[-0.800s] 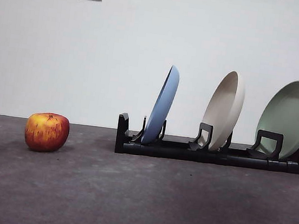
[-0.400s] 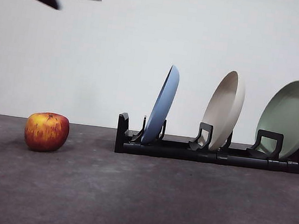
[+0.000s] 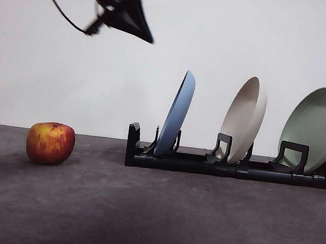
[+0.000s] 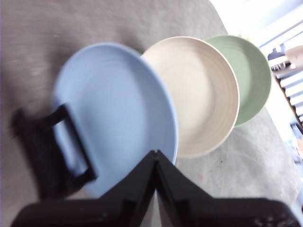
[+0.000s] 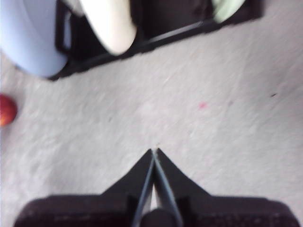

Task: Take the blue plate from the plate rack,put the plate on the table,take the apple from the table,put the apple in the plate

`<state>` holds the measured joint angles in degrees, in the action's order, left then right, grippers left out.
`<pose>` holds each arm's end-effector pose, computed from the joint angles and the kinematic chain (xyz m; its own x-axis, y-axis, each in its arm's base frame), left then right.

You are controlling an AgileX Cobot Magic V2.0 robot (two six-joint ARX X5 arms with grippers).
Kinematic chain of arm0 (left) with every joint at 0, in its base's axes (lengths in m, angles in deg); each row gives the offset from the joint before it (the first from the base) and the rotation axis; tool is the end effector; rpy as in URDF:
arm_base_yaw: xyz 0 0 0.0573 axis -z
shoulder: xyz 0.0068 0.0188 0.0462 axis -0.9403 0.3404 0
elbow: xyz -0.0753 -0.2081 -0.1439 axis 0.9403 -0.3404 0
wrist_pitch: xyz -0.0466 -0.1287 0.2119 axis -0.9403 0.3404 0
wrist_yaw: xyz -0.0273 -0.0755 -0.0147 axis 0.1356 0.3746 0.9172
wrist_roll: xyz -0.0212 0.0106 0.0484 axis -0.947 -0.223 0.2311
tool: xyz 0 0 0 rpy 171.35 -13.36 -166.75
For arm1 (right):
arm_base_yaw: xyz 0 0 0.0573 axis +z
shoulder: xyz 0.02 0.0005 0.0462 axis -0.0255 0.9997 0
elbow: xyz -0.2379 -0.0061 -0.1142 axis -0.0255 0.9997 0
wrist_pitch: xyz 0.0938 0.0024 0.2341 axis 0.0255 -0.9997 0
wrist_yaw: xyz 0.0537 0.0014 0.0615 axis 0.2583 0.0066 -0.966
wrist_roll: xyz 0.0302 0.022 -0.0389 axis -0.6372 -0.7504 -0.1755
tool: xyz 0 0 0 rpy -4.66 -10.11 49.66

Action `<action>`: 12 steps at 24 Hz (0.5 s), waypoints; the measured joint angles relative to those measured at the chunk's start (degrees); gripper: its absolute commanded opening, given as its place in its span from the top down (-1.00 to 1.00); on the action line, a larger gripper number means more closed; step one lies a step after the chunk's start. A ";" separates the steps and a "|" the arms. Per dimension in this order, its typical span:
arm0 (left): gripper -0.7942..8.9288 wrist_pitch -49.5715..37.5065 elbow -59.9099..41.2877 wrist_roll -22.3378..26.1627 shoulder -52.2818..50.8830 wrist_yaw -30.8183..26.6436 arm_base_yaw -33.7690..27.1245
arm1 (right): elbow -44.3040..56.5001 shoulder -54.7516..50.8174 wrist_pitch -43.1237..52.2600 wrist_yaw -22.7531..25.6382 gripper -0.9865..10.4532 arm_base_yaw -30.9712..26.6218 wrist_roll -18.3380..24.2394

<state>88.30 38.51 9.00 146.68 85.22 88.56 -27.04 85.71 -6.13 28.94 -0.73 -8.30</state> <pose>0.4135 -0.1536 0.3498 0.4639 -0.6927 -0.5522 0.4082 0.7204 -0.5608 0.1984 0.0116 0.3011 0.6085 0.3213 -0.7255 -0.0128 0.9182 0.3959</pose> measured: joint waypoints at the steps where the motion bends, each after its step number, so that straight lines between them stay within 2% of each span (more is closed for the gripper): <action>1: 0.85 1.64 4.90 0.00 3.50 0.15 0.50 | -0.35 0.15 -0.44 -0.15 0.83 0.00 0.22; 4: 0.85 3.23 14.40 -0.02 9.62 0.17 0.74 | -0.66 0.13 -1.20 -0.20 0.83 0.00 0.52; 7: 0.83 3.23 16.94 -0.20 11.72 2.29 0.74 | -0.66 0.13 -1.33 -0.17 0.83 0.00 0.63; 8: 0.74 3.26 16.94 -0.22 12.17 2.54 0.74 | -0.66 0.15 -1.27 -0.15 0.82 0.00 0.63; 10: 0.25 3.28 16.94 -0.24 13.03 2.64 1.07 | -0.66 0.28 -1.25 -0.15 0.82 0.00 0.70; 11: 0.14 3.30 16.94 -0.04 13.22 2.36 1.33 | -0.66 0.48 -1.25 -0.15 0.82 0.00 0.81; 12: 0.12 3.21 16.94 0.09 13.25 1.86 1.75 | -0.66 0.68 -1.29 -0.15 0.82 0.00 0.83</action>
<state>91.51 55.45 9.08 159.93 87.08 90.31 -27.70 86.39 -7.42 28.78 -0.73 -7.47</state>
